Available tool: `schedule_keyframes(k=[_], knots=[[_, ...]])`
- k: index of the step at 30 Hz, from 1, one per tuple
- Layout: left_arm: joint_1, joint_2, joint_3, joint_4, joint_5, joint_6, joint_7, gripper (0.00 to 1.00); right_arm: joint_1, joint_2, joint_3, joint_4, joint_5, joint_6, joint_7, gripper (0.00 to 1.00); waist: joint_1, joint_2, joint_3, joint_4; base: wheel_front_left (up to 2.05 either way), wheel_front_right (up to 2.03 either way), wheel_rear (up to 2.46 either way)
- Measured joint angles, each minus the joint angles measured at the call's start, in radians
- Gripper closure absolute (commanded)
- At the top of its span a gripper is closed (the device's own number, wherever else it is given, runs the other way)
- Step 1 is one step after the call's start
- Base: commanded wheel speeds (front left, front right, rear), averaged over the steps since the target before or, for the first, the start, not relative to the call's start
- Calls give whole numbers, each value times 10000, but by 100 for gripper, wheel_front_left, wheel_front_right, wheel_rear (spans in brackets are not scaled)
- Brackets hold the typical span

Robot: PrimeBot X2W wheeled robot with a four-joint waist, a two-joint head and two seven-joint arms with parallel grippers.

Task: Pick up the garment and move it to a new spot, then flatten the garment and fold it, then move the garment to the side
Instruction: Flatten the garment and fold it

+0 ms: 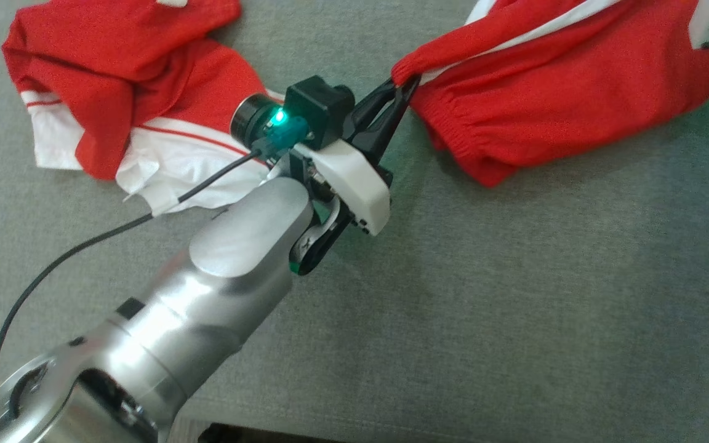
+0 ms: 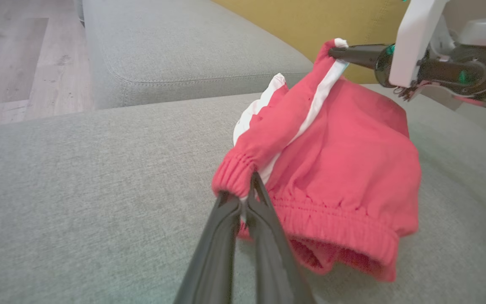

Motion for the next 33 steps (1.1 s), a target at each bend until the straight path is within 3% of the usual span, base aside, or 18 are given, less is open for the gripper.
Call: schedule_keyframes(k=[5,6,7,9,11,12,20,26,29,33], knots=[[-308,-228,6,290,0,-100,-236,100,-410,-10,-385,435,-477,0,-184,100,-1,0,327,294,0,0,0],[-363,-257,4,337,0,-104,-255,100,-470,-15,-502,445,-589,0,-224,56,-1,0,389,333,0,0,0],[-421,-282,-15,408,0,-107,-274,100,-557,-19,-637,520,-627,0,-242,0,0,0,445,367,0,0,0],[-539,-337,-33,550,2,-140,-293,95,-719,-33,-886,646,-694,0,-326,0,0,0,525,416,0,0,0],[-625,-376,-35,683,2,-176,-359,45,-838,-29,-1057,790,-750,0,-550,0,0,0,538,419,0,0,0],[-665,-391,-36,759,4,-174,-424,0,-886,-25,-1122,853,-750,0,-677,0,-1,0,522,408,0,0,0],[-647,-395,-15,1400,2,-71,-648,0,-907,2,-1756,1407,-533,0,-1856,0,-2,0,25,176,0,0,0],[-415,-50,251,1716,-10,359,-1101,0,-824,405,-1747,1749,443,0,-2876,0,-3,1,-709,-135,0,0,0],[-144,336,627,1739,-10,612,-1315,0,-599,884,-1363,1476,1250,0,-3043,0,-3,0,-1149,-345,0,0,0],[208,702,1114,1413,6,959,-1440,0,295,1223,-832,234,2345,0,-3047,0,-4,1,-1634,-564,0,0,0]])
